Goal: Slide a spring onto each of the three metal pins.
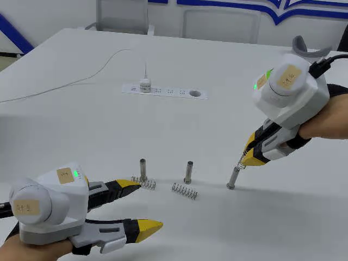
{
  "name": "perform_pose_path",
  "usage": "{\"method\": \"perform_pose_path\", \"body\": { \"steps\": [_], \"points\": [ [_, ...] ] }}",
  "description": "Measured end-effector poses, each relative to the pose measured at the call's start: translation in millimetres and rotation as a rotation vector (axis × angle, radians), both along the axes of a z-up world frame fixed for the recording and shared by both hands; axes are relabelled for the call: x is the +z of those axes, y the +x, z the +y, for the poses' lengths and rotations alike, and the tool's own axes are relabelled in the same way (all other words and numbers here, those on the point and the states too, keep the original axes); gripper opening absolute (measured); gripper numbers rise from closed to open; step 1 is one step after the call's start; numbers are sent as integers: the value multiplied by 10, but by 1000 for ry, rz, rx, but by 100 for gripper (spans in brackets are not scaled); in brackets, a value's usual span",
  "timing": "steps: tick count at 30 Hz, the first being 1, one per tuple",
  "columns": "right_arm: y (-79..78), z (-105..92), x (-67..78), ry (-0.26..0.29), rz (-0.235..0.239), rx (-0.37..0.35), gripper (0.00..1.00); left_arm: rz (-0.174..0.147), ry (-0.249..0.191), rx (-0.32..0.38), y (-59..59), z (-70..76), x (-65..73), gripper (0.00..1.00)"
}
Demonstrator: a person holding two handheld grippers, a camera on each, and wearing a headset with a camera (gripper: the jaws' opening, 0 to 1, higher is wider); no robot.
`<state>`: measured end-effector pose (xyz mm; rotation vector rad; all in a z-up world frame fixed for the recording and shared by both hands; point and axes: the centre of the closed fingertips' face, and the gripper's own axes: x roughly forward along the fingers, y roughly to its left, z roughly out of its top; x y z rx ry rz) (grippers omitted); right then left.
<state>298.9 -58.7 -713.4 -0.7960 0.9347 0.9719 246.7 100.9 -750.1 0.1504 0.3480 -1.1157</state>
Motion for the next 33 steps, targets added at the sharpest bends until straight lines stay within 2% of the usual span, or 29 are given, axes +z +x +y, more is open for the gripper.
{"method": "perform_pose_path", "body": {
  "steps": [33],
  "points": [
    [64, 33, -223, -3, 46, -15, 12, 14, -4, 13, -15, 36, -46, 53]
  ]
}}
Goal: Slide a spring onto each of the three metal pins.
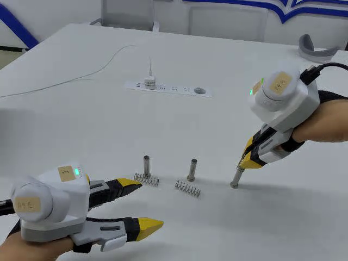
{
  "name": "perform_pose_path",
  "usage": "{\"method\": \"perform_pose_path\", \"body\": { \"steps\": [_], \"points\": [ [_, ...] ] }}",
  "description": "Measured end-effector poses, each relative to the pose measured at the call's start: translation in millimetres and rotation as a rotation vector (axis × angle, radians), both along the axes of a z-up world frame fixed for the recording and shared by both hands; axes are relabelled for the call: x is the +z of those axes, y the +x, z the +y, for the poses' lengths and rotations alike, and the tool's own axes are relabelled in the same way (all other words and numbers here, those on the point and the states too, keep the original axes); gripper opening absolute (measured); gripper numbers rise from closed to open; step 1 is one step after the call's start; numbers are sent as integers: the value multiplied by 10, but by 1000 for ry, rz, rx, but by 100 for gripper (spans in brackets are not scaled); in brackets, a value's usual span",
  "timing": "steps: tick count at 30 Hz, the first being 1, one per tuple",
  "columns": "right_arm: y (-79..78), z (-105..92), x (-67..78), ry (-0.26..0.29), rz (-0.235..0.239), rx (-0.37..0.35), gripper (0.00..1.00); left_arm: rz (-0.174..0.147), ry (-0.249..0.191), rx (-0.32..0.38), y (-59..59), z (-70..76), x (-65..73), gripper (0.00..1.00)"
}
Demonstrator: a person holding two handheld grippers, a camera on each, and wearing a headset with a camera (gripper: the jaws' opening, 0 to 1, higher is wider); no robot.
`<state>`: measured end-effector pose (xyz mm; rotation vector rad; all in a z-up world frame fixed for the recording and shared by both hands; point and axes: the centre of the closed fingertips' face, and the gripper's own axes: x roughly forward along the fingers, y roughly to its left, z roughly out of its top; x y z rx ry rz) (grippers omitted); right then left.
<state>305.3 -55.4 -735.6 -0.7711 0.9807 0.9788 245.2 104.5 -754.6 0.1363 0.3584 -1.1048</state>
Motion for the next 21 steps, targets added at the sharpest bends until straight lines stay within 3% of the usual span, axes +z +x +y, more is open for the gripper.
{"method": "perform_pose_path", "body": {
  "steps": [21],
  "points": [
    [24, 0, -254, -8, 32, -24, 12, 6, -4, 7, 6, 5, -15, 52]
  ]
}}
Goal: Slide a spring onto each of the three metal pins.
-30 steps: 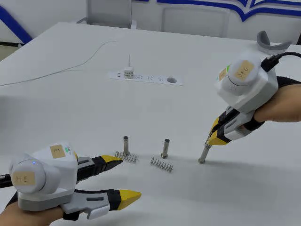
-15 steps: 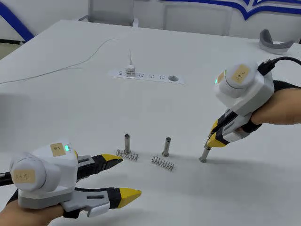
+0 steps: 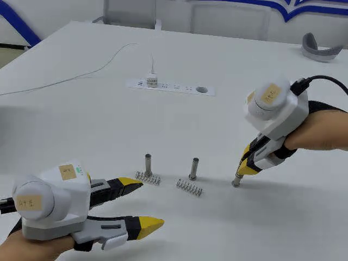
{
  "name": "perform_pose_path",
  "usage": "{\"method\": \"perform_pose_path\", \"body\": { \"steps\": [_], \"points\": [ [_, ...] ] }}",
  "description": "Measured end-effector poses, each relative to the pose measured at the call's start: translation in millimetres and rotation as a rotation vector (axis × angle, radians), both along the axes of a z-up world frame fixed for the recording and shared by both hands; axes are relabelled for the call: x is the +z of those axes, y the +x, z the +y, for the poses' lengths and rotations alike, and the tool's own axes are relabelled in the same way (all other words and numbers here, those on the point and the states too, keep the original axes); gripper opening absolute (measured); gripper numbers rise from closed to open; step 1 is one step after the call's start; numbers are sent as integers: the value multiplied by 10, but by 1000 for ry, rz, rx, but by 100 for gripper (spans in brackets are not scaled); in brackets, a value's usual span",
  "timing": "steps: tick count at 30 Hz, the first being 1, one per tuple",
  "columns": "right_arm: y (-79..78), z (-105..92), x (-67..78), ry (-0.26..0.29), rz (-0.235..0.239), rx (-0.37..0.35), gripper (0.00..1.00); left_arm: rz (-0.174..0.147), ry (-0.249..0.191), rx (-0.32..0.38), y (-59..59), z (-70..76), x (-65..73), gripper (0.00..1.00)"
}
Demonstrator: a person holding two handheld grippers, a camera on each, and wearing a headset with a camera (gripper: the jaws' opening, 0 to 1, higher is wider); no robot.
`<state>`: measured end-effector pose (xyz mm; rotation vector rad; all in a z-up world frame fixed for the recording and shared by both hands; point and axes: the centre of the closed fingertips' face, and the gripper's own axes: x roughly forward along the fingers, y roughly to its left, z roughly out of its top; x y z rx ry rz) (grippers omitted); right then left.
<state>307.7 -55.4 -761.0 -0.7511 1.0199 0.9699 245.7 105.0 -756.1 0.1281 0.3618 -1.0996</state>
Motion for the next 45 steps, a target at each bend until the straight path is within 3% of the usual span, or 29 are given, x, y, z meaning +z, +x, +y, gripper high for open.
{"method": "perform_pose_path", "body": {
  "steps": [29, 45],
  "points": [
    [76, -38, -233, -16, 11, -11, 13, 1, 6, 0, -11, 11, 0, 52],
    [76, -12, -250, -9, 5, -2, 18, 2, 4, 6, -8, 37, -5, 52]
  ]
}}
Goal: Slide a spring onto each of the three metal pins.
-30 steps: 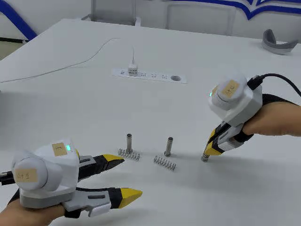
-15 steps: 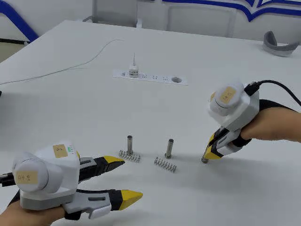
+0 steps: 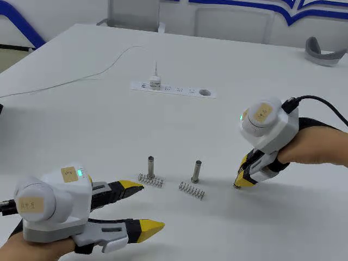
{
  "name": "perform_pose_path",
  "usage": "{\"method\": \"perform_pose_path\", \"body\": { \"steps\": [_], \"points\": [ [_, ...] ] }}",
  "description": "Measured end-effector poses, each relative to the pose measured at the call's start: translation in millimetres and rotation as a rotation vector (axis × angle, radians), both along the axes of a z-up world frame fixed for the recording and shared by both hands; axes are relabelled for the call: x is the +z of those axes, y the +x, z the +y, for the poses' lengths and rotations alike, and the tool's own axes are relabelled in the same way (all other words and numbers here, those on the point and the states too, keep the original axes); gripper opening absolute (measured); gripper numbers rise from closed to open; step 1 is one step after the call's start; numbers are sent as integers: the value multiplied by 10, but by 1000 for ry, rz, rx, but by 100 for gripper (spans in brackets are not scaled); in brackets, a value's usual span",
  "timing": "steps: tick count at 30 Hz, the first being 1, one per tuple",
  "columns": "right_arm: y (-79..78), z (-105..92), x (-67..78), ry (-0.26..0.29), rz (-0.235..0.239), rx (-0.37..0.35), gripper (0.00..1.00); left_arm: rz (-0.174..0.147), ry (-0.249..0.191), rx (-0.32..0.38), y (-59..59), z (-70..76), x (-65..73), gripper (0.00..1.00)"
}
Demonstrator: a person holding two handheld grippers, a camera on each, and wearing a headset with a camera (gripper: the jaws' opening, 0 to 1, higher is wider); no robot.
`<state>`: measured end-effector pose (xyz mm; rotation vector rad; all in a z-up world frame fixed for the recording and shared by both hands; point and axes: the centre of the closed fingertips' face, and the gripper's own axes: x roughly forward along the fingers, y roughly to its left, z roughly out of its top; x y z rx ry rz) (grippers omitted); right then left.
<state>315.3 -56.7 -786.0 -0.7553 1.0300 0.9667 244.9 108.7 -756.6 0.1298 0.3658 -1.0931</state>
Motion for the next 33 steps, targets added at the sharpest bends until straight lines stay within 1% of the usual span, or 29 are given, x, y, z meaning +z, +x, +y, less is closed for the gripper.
{"method": "perform_pose_path", "body": {
  "steps": [7, 12, 19, 23, 33],
  "points": [
    [3, -10, 34, 2, -21, 3, 22, 0, -1, -2, -5, -8, -4, 52],
    [6, 15, 109, 4, -40, 8, 23, 0, -3, -3, -7, -17, -4, 52],
    [-27, 165, 220, 11, -58, 40, 23, 0, -2, -3, -8, -22, -6, 52],
    [-50, 254, 235, 18, -56, 53, 23, -3, -4, -2, -7, -21, 6, 51],
    [-119, 411, 209, 27, -43, 70, 22, -5, -3, 2, -5, -9, 7, 51]
  ]
}}
